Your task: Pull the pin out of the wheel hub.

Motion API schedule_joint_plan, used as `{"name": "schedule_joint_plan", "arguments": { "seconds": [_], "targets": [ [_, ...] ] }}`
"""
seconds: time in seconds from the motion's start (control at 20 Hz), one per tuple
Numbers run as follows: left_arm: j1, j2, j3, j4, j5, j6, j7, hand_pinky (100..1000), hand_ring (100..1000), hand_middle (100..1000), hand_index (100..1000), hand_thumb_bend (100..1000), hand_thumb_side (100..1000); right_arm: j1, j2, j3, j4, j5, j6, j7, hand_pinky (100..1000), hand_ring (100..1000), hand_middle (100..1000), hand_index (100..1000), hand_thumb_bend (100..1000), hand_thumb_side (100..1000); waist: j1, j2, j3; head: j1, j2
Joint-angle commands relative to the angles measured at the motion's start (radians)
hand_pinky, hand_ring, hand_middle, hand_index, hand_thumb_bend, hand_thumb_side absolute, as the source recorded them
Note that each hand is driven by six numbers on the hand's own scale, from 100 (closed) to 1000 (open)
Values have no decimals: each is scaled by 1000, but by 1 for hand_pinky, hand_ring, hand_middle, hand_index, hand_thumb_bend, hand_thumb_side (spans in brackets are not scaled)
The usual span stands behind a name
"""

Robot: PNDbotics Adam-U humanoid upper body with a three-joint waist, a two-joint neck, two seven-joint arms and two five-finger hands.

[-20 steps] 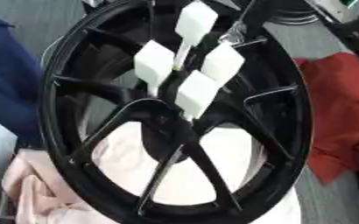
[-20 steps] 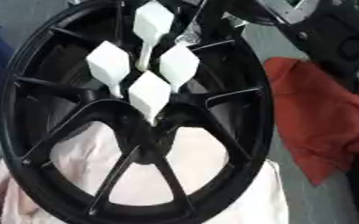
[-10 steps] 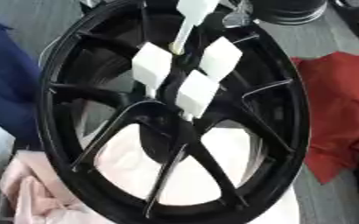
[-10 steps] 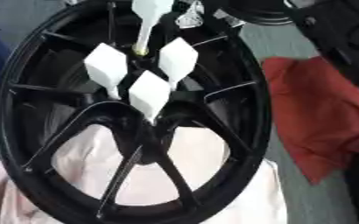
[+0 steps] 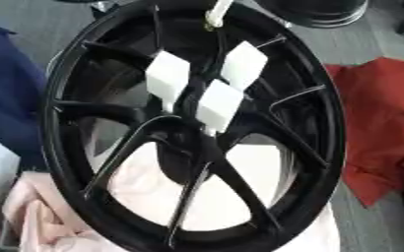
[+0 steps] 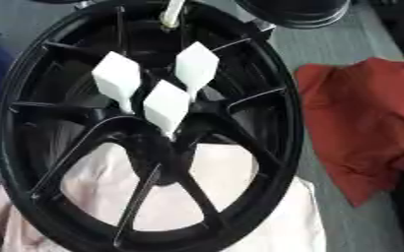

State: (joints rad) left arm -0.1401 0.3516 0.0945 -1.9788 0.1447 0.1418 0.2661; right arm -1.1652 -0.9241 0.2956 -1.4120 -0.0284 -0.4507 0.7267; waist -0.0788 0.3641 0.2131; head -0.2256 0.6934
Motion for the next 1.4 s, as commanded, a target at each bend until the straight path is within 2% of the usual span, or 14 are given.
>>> {"name": "schedule_joint_plan", "arguments": {
  "seconds": [0.05,0.35,0.55,0.8,0.95,1.05,1.15,1.2,1.25,1.3,1.35,1.4],
  "targets": [
    [5,17,14,-21,-1,0,7,686,665,553,707,560,499,40,-94,-112,7,-28,-127,86,848,729,442,502,100,100,16,-34,-9,17,5],
    [13,7,28,-21,6,-7,38,684,659,548,702,560,494,308,-240,-339,12,-17,-82,-190,836,716,432,499,100,100,47,-45,-29,31,-9],
    [31,-3,32,-21,16,-2,52,683,657,546,700,562,496,492,-300,-486,95,49,-40,-378,827,706,430,496,100,100,65,-53,-57,48,-14],
    [37,-7,40,-21,20,-2,65,683,657,546,700,562,495,677,-295,-621,228,133,-8,-604,813,695,424,491,100,100,86,-61,-81,71,-18],
    [43,-11,49,-21,20,-3,75,683,657,546,700,563,494,785,-263,-683,318,193,26,-737,803,690,426,493,100,100,97,-63,-93,89,-22],
    [45,-12,52,-21,19,-5,80,683,657,546,700,565,494,846,-235,-708,359,234,48,-817,812,712,472,532,100,100,104,-65,-98,100,-21],
    [45,-12,56,-21,18,-6,85,683,658,547,701,566,493,902,-203,-715,386,289,83,-867,832,768,627,668,100,100,109,-65,-102,109,-21],
    [44,-13,56,-21,17,-6,87,683,658,547,701,566,493,924,-187,-714,393,317,101,-874,843,804,747,774,100,236,111,-65,-103,111,-22],
    [42,-14,57,-21,17,-7,87,683,658,547,701,567,493,942,-168,-715,395,339,119,-874,846,821,786,814,100,349,113,-64,-103,112,-24],
    [41,-15,56,-21,16,-7,87,683,658,547,701,567,493,956,-152,-718,392,360,135,-874,853,847,836,871,100,579,114,-64,-102,113,-26],
    [39,-16,56,-21,15,-7,87,683,659,547,702,568,493,971,-131,-722,387,379,150,-869,856,858,852,892,100,748,115,-63,-100,113,-27],
    [38,-17,56,-21,14,-8,86,684,659,547,702,570,494,985,-110,-726,379,395,162,-857,856,858,856,905,100,824,115,-62,-98,111,-29]
  ]
}}
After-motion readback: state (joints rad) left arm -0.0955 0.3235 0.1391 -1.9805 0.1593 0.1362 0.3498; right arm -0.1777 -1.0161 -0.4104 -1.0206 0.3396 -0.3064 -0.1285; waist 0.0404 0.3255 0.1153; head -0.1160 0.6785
